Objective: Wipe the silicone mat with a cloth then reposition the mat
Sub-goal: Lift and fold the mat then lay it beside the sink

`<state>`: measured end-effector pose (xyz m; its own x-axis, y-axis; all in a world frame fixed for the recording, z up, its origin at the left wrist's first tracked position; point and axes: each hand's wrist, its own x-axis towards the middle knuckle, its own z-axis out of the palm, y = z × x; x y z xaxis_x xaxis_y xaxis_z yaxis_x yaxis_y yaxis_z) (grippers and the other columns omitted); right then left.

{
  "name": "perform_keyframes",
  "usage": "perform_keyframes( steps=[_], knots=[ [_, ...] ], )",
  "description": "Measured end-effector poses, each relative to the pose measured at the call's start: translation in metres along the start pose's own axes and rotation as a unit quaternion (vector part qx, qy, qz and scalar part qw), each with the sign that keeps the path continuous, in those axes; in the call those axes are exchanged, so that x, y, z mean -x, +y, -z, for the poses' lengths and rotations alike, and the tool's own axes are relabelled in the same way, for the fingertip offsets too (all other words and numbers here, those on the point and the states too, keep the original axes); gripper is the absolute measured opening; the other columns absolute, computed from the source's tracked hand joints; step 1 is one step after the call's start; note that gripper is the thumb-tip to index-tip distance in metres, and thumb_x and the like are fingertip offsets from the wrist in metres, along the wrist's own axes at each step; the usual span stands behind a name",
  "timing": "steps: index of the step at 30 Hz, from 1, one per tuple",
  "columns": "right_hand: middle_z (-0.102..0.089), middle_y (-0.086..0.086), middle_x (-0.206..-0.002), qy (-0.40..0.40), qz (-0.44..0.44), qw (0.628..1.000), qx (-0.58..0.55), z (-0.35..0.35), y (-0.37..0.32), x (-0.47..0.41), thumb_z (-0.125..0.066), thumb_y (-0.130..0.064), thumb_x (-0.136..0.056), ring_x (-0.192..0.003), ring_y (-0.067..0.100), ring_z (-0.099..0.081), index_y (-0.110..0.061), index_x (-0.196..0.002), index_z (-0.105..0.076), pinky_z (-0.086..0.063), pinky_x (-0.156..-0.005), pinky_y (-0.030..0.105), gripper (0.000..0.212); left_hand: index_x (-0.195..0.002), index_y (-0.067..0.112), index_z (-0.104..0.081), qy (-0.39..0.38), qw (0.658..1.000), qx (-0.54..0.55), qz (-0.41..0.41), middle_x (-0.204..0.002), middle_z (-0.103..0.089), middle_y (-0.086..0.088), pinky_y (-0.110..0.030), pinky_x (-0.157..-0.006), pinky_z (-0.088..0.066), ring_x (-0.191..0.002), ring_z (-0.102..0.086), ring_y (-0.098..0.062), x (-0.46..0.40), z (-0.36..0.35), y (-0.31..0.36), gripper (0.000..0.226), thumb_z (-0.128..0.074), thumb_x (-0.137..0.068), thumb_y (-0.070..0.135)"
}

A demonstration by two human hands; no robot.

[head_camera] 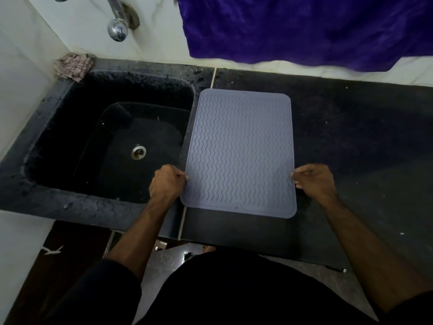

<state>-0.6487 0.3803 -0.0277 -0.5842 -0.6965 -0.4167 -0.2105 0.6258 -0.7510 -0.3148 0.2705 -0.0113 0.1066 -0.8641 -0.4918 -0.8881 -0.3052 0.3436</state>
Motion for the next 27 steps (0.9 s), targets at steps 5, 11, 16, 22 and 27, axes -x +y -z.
perform_keyframes(
  steps=[5, 11, 16, 22, 27],
  knots=[
    [-0.071, 0.011, -0.086, 0.013, -0.014, 0.998, -0.052, -0.009, 0.001, 0.008, -0.071, -0.011, -0.085, -0.077, 0.02, -0.067, -0.014, -0.073, -0.066, -0.058, -0.073, 0.033, 0.013, -0.088, 0.012, -0.065, -0.012, 0.999, 0.035, 0.006, -0.084, -0.065, -0.006, -0.026, -0.056, -0.043, -0.069, -0.06, -0.014, -0.006, -0.002, -0.006, 0.017, -0.063, -0.089, 0.029],
    [-0.069, 0.005, -0.081, 0.037, -0.013, 0.999, -0.032, -0.009, 0.004, 0.011, -0.068, -0.01, -0.086, -0.074, 0.017, -0.066, -0.013, -0.074, -0.066, -0.058, -0.072, 0.033, 0.012, -0.077, 0.015, -0.062, -0.004, 0.998, 0.067, 0.01, -0.074, -0.062, -0.002, -0.022, -0.049, -0.038, -0.064, -0.059, -0.012, -0.013, -0.002, -0.013, 0.014, -0.064, -0.088, 0.024],
    [-0.069, 0.007, -0.085, 0.046, -0.007, 0.997, -0.057, -0.013, 0.004, 0.015, -0.068, -0.009, -0.087, -0.074, 0.015, -0.065, -0.013, -0.076, -0.066, -0.054, -0.062, 0.024, 0.012, -0.078, 0.015, -0.061, -0.007, 0.997, 0.08, 0.02, -0.077, -0.063, -0.004, -0.024, -0.052, -0.042, -0.068, -0.061, -0.014, -0.016, -0.003, -0.014, 0.015, -0.064, -0.089, 0.026],
    [-0.07, 0.007, -0.085, 0.048, -0.009, 0.998, -0.045, -0.013, 0.008, 0.017, -0.066, -0.009, -0.087, -0.08, 0.019, -0.068, -0.007, -0.081, -0.068, -0.059, -0.078, 0.038, 0.007, -0.079, 0.015, -0.062, 0.003, 0.998, 0.069, 0.013, -0.077, -0.064, -0.004, -0.023, -0.051, -0.041, -0.065, -0.06, -0.012, -0.014, -0.004, -0.015, 0.012, -0.064, -0.089, 0.023],
    [-0.067, 0.009, -0.084, 0.088, 0.084, 0.99, 0.071, -0.011, 0.006, 0.022, -0.064, -0.014, -0.089, -0.081, 0.025, -0.065, -0.006, -0.082, -0.065, -0.053, -0.072, 0.03, 0.011, -0.109, 0.019, -0.058, 0.081, 0.996, 0.024, -0.043, -0.104, -0.06, -0.003, -0.03, -0.069, -0.046, -0.084, -0.057, -0.013, -0.006, -0.004, -0.016, 0.028, -0.067, -0.085, 0.032]
  ],
)
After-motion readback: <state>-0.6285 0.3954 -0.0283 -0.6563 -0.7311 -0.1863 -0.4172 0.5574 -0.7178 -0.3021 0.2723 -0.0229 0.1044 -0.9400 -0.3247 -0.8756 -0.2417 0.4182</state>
